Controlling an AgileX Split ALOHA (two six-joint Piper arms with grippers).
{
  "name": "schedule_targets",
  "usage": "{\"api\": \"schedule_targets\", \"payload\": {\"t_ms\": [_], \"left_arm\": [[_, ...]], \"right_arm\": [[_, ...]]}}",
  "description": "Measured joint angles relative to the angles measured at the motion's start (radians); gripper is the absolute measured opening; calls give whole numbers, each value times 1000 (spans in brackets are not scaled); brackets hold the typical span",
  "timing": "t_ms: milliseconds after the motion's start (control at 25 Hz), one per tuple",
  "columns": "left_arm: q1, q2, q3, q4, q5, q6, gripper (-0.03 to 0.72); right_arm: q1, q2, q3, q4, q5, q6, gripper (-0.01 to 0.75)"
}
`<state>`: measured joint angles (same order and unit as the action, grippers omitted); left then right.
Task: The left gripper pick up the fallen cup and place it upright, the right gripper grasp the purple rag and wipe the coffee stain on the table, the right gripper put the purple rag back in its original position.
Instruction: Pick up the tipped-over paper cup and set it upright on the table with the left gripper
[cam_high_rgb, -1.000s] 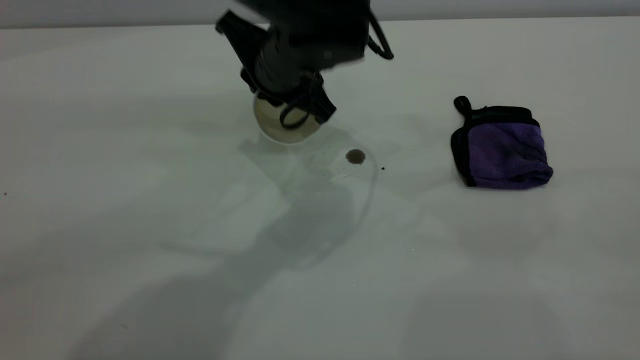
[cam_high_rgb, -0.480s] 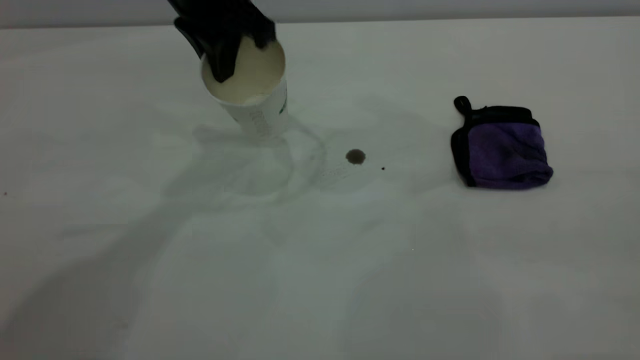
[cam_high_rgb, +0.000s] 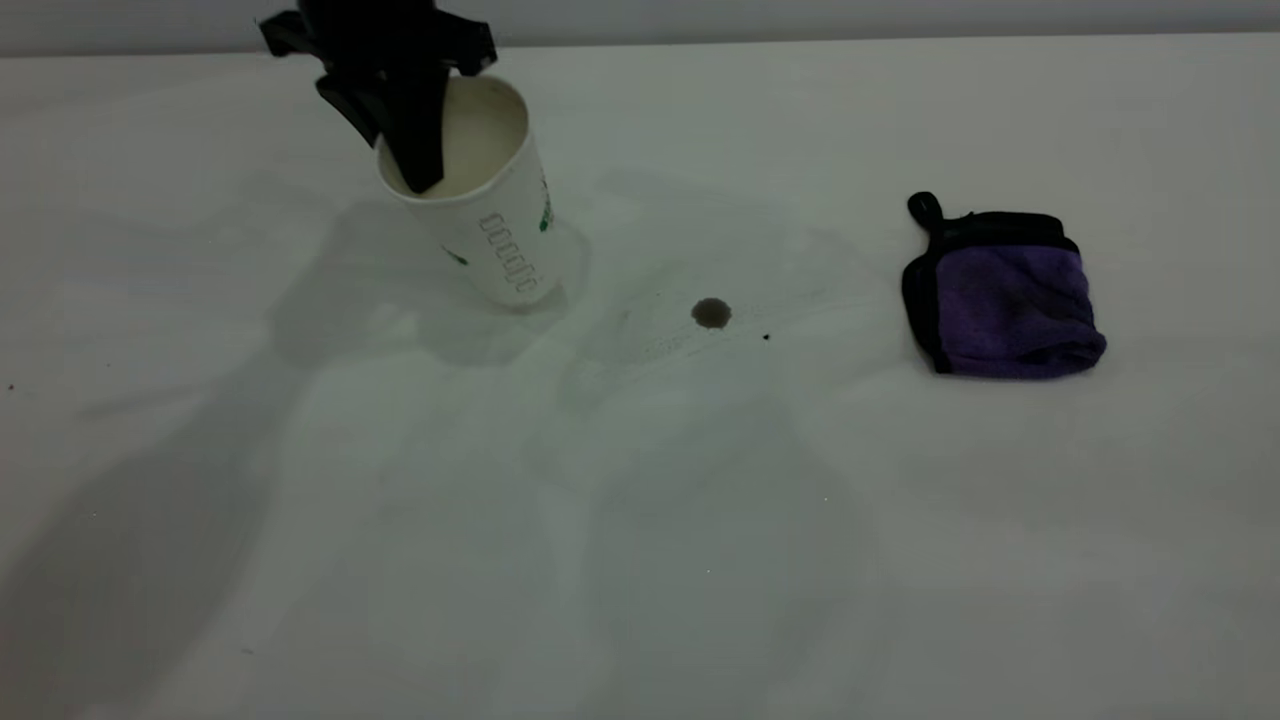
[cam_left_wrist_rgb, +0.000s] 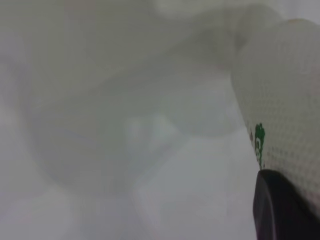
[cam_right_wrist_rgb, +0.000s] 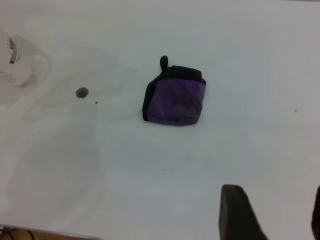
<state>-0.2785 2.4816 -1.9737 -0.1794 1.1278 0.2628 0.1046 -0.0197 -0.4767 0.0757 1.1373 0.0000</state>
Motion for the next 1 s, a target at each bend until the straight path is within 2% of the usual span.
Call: {"api": "schedule_targets", "payload": {"t_ms": [120, 280, 640, 760, 1000], "left_arm": [[0, 58, -86, -4, 42, -20, 11], [0, 119, -169, -7, 43, -38, 15], [0, 150, -205, -12, 43, -40, 55], [0, 151, -205, -12, 43, -40, 97], [0, 151, -205, -12, 43, -40, 235]], "right_arm": [[0, 0, 0, 0, 0, 0, 401], [0, 0, 0, 0, 0, 0, 401], [0, 0, 0, 0, 0, 0, 401], [0, 0, 0, 0, 0, 0, 401], [0, 0, 0, 0, 0, 0, 401]]}}
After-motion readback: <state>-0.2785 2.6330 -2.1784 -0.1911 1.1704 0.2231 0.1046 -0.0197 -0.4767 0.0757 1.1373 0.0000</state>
